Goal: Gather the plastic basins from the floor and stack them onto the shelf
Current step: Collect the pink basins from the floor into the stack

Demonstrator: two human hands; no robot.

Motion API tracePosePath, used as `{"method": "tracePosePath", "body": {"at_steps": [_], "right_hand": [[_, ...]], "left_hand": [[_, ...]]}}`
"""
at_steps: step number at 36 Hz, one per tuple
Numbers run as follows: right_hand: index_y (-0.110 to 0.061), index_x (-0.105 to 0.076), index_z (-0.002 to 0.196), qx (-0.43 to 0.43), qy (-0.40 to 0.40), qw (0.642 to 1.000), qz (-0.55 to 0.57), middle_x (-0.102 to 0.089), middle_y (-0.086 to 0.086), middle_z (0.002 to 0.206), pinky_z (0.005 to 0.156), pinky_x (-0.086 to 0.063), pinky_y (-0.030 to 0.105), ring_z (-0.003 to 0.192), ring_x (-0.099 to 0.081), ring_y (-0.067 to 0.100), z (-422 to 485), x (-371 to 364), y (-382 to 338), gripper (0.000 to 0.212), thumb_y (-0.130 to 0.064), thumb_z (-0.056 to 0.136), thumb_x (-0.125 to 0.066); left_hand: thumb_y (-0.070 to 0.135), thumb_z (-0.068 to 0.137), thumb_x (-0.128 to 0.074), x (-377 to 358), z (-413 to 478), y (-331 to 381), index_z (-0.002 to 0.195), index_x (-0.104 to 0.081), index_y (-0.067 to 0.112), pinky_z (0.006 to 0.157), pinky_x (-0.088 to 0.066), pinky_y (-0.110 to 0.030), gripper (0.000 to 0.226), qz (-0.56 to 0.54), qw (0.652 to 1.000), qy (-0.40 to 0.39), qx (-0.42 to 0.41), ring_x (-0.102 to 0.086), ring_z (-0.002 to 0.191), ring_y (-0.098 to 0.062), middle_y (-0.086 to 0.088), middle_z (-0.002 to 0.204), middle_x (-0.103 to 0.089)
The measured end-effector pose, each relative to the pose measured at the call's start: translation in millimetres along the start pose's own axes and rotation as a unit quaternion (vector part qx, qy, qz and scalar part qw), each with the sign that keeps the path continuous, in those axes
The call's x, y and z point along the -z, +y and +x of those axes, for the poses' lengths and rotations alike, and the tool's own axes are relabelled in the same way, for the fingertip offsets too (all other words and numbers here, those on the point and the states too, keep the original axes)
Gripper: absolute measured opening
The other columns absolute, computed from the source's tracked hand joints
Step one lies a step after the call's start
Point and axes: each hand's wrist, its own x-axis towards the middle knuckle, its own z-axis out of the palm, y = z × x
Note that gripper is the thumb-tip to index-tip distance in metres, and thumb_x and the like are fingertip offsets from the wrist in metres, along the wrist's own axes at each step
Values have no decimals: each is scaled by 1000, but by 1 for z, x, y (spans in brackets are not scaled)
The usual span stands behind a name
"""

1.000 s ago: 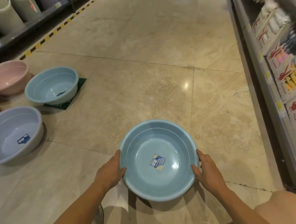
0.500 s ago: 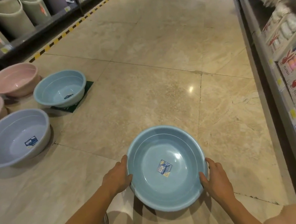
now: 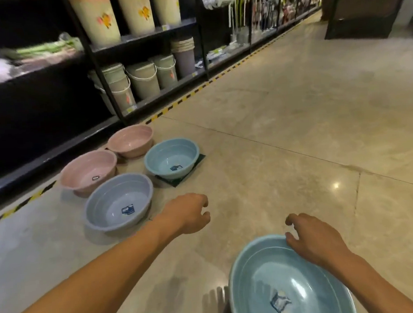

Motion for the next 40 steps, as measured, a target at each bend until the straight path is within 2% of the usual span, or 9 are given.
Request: {"method": "tracePosePath", "body": {"at_steps": [6,11,15,19,23,27,32,36,40], "right_hand": [[-26,-53,136,43,25,999,-22,-61,-3,125,85,-51,33,110,-61,19,44,68,-70,41,-42,99,-46],[-25,-54,135,66,2,997,-29,-61,-1,126,87,-52,35,112,-61,21,54,156,-121,40,-42,99,-45],[-23,-56,131,74,-10,996,-44,-62,0,123,85,-52,36,109,-62,24,45,259,-152,39,-42,98,-45],[-23,-55,130,90,-16,995,-35,-61,0,123,85,-52,36,110,-62,24,23,392,-184,38,-42,98,-45],[-23,-55,131,109,-8,994,-26,-61,0,126,88,-51,37,115,-60,24,-10,519,-212,38,-40,99,-43],[-25,-53,135,131,-7,991,-33,-62,-1,129,86,-49,37,116,-61,24,-32,610,-232,41,-40,98,-44],[-24,-56,130,142,-11,990,-22,-65,3,124,87,-53,39,113,-62,27,-34,673,-252,41,-40,94,-44],[-19,-59,125,148,-25,988,-24,-67,10,122,89,-54,42,109,-64,31,-11,700,-272,42,-39,90,-47],[-19,-59,130,153,-14,988,-28,-64,8,128,92,-53,39,114,-62,28,27,722,-301,41,-35,94,-49]], "left_hand": [[39,97,-48,58,-1,-30,137,-52,21,91,-48,-37,44,2,1000,27,-12,-58,117,-24,-3,133,-60],[39,95,-51,137,-20,-55,134,-55,23,92,-49,-35,41,-24,1000,-10,-1,-60,116,-22,-1,131,-63],[38,93,-51,239,-48,-66,128,-58,22,86,-49,-36,39,-26,999,-20,14,-61,111,-23,-1,125,-65],[33,90,-50,367,-86,-60,112,-61,18,78,-50,-36,29,-41,999,-19,22,-63,100,-26,-4,114,-67],[39,93,-50,482,-134,-46,132,-56,27,93,-51,-37,41,-80,996,-13,36,-61,115,-22,1,131,-62],[44,93,-50,559,-178,-40,132,-56,30,90,-53,-36,42,-100,994,27,39,-62,110,-16,4,128,-62],[46,93,-53,603,-203,-56,130,-56,32,85,-54,-29,40,-130,989,46,53,-62,98,-9,7,121,-64],[40,95,-55,622,-199,-82,125,-57,34,62,-38,-14,30,-129,988,66,49,-53,84,-2,14,108,-60],[32,97,-54,652,-172,-118,115,-60,32,59,-37,-12,18,-139,986,85,38,-51,81,2,17,101,-54]]}}
